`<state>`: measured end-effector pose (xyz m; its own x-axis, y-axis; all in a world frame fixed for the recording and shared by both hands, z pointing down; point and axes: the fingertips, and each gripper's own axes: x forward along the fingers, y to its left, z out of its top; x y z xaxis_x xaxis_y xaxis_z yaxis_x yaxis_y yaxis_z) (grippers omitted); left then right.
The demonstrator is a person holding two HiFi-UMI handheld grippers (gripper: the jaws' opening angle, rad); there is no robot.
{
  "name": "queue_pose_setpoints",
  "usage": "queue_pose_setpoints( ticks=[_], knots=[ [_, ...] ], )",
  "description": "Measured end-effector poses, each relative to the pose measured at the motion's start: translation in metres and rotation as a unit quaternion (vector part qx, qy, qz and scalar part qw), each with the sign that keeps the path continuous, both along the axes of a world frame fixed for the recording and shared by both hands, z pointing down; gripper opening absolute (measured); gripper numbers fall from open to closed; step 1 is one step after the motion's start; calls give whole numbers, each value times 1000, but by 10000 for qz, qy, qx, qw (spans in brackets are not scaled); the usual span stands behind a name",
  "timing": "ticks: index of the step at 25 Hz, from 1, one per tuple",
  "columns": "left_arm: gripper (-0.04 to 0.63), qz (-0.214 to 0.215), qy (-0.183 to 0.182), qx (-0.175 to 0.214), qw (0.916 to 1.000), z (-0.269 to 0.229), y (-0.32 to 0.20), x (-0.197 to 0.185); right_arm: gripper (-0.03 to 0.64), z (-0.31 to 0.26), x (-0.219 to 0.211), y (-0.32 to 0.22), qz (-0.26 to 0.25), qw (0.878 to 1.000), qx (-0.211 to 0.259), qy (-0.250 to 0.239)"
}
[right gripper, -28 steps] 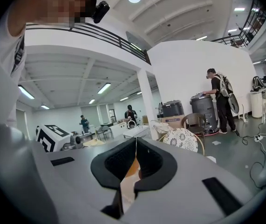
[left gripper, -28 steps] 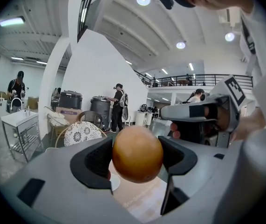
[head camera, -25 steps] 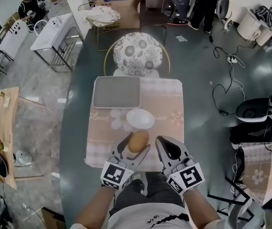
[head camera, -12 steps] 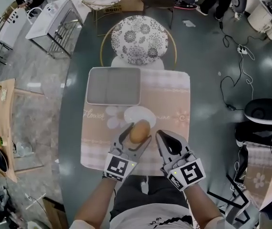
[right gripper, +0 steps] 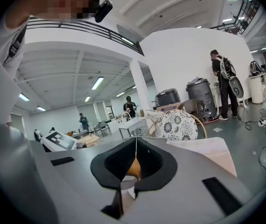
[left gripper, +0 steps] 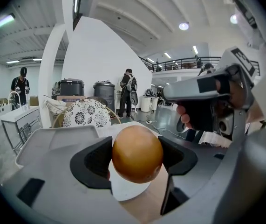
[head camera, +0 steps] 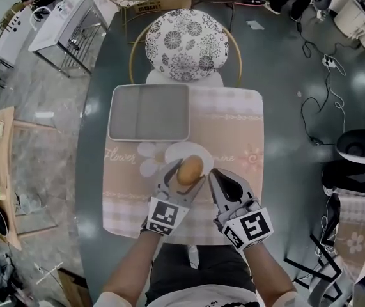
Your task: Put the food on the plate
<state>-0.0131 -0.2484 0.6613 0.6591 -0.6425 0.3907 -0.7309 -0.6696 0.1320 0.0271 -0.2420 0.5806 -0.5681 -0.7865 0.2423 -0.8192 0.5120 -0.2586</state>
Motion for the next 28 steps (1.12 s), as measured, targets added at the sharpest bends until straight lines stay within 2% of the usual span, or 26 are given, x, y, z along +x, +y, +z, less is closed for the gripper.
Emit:
queue_pose_setpoints(
  ticks=[11,22,28],
  knots=[
    [308,99,-107,-27,9999,45,-15,4,15,48,0,-12,141,9998,-111,-46],
    [308,152,-476,-117,9987,80,-19,4,15,60,5,-6,242,9994,-182,-150],
    [308,149,-555,-202,9981,90,-21,2,15,57,8,-5,222,9993,-206,-218]
  ],
)
